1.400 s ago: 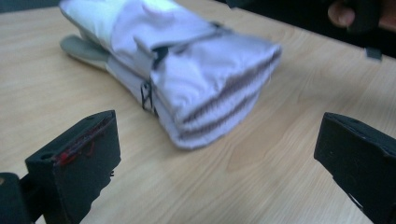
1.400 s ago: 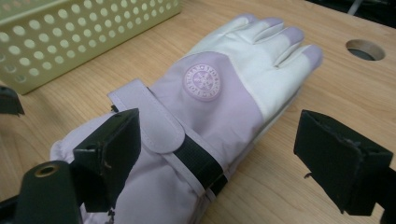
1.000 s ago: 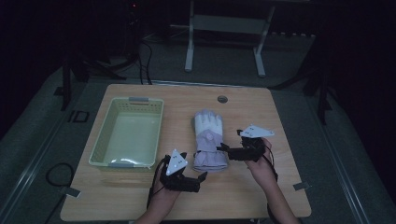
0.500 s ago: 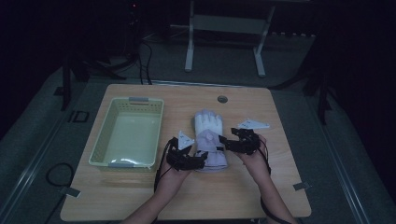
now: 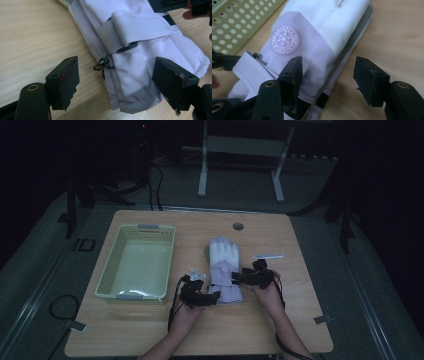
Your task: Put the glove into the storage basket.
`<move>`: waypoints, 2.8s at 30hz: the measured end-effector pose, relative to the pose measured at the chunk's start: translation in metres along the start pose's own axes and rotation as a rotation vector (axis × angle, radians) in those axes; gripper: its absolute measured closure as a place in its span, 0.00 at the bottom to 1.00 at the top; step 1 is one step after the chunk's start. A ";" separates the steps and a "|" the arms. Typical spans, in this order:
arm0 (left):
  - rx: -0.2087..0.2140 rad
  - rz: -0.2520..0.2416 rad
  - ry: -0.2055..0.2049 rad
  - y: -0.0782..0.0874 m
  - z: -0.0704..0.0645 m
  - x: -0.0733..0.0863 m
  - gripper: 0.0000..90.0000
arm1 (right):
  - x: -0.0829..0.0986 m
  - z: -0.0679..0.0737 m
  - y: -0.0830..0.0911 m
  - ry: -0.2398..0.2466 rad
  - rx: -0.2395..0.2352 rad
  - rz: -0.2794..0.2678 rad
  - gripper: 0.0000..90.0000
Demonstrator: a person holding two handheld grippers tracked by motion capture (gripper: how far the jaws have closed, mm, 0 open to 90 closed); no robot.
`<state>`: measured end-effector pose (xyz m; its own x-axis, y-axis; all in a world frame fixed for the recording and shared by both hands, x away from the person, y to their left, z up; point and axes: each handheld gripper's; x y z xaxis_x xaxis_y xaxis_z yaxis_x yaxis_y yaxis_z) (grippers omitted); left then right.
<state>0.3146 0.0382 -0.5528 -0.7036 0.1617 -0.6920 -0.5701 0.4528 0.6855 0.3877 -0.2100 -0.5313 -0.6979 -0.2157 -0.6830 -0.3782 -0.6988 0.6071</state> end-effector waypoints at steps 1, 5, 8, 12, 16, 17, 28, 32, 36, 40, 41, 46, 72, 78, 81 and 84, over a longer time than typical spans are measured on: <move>0.017 0.010 0.007 -0.002 0.002 0.001 0.26 | 0.001 -0.003 -0.002 -0.027 -0.022 0.006 0.45; 0.076 0.034 0.002 -0.008 0.007 0.002 0.35 | 0.005 -0.014 -0.009 -0.132 -0.092 0.051 0.46; 0.135 0.052 0.007 -0.012 0.010 0.001 0.46 | 0.006 -0.021 -0.013 -0.214 -0.149 0.079 0.48; 0.180 0.078 0.005 -0.013 0.013 -0.002 0.61 | 0.007 -0.022 -0.015 -0.239 -0.212 0.093 0.66; 0.167 0.090 -0.012 -0.010 0.011 -0.006 0.75 | 0.002 -0.009 -0.011 -0.133 -0.124 0.104 0.83; 0.170 0.095 -0.015 -0.009 0.011 -0.007 0.76 | 0.001 -0.004 -0.010 -0.109 -0.104 0.103 0.85; 0.157 0.090 -0.066 0.007 0.005 -0.022 0.81 | -0.008 0.019 0.002 -0.020 -0.029 0.053 0.88; 0.167 0.083 -0.090 0.016 0.003 -0.029 0.81 | -0.013 0.025 0.009 -0.003 -0.021 0.038 0.88; 0.167 0.063 -0.115 0.027 0.000 -0.038 0.81 | -0.021 0.034 0.019 0.023 -0.018 0.014 0.88; 0.170 0.052 -0.131 0.038 0.000 -0.048 0.81 | -0.030 0.041 0.028 0.029 -0.020 -0.011 0.88; 0.170 0.050 -0.139 0.041 0.000 -0.051 0.81 | -0.031 0.043 0.029 0.032 -0.019 -0.016 0.88; 0.166 0.036 -0.162 0.055 0.000 -0.063 0.81 | -0.043 0.053 0.038 0.040 -0.019 -0.043 0.88; 0.161 0.060 -0.223 0.088 0.026 -0.086 0.81 | -0.071 0.084 0.031 0.051 -0.021 -0.065 0.88; 0.145 0.060 -0.219 0.098 0.038 -0.084 0.81 | -0.076 0.095 0.020 0.058 -0.032 -0.059 0.88; 0.135 0.058 -0.214 0.104 0.046 -0.082 0.81 | -0.080 0.102 0.014 0.064 -0.037 -0.056 0.88; 0.122 0.056 -0.210 0.111 0.053 -0.081 0.81 | -0.083 0.109 0.007 0.069 -0.043 -0.053 0.88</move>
<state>0.3306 0.1222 -0.4330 -0.6217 0.3627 -0.6942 -0.4680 0.5386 0.7006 0.3770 -0.1223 -0.4260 -0.6330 -0.2230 -0.7414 -0.3863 -0.7389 0.5520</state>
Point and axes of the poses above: each handheld gripper's, and its own axes: y roughly backward along the jaws, x roughly out of its underside, z roughly to its left, and after that the axes turned 8 degrees about -x, right-handed
